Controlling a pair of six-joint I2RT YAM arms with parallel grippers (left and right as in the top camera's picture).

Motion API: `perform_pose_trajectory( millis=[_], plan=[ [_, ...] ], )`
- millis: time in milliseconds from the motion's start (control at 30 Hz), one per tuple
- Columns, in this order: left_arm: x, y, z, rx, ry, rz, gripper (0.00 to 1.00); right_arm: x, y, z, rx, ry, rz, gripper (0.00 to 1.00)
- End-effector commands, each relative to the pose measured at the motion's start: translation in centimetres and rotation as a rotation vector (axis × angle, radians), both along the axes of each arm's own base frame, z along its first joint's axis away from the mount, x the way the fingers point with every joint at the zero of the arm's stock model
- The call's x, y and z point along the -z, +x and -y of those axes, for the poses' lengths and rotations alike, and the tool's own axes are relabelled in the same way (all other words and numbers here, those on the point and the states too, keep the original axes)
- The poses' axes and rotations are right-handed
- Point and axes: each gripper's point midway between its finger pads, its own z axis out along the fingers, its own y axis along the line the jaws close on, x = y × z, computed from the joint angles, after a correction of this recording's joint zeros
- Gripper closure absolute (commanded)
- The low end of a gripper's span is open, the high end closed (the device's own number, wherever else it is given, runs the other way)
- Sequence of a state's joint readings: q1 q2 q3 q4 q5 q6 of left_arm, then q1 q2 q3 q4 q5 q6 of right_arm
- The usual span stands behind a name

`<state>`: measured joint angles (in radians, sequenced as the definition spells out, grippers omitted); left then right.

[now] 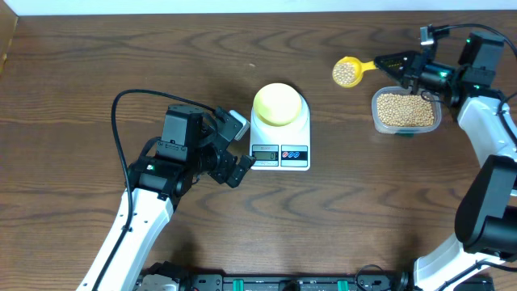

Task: Scoop item into bowl and weigh 50g on scale
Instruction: 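Carry the filled scoop with the right gripper over the yellow bowl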

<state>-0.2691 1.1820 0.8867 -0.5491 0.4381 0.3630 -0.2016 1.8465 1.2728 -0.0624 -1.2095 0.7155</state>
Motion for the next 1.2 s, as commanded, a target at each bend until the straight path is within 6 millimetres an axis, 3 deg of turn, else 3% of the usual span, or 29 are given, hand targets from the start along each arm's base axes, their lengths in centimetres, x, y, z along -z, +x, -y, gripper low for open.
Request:
perform_pose_trajectory(
  millis=[0, 600, 1167],
  plan=[
    [0.1, 0.1, -0.2, -0.014, 0.005, -0.002, 0.03, 0.5, -0.1, -1.6, -0.030, 0.004, -0.020, 0.99],
    [0.1, 0.1, -0.2, -0.014, 0.005, -0.002, 0.03, 1.6, -1.2, -9.9, -0.133, -0.070, -0.021, 0.99],
    [0.1, 0.1, -0.2, -0.014, 0.005, -0.002, 0.03, 3.0, -1.3, -13.8, -0.178, -0.260, 0.171, 0.99]
  ],
)
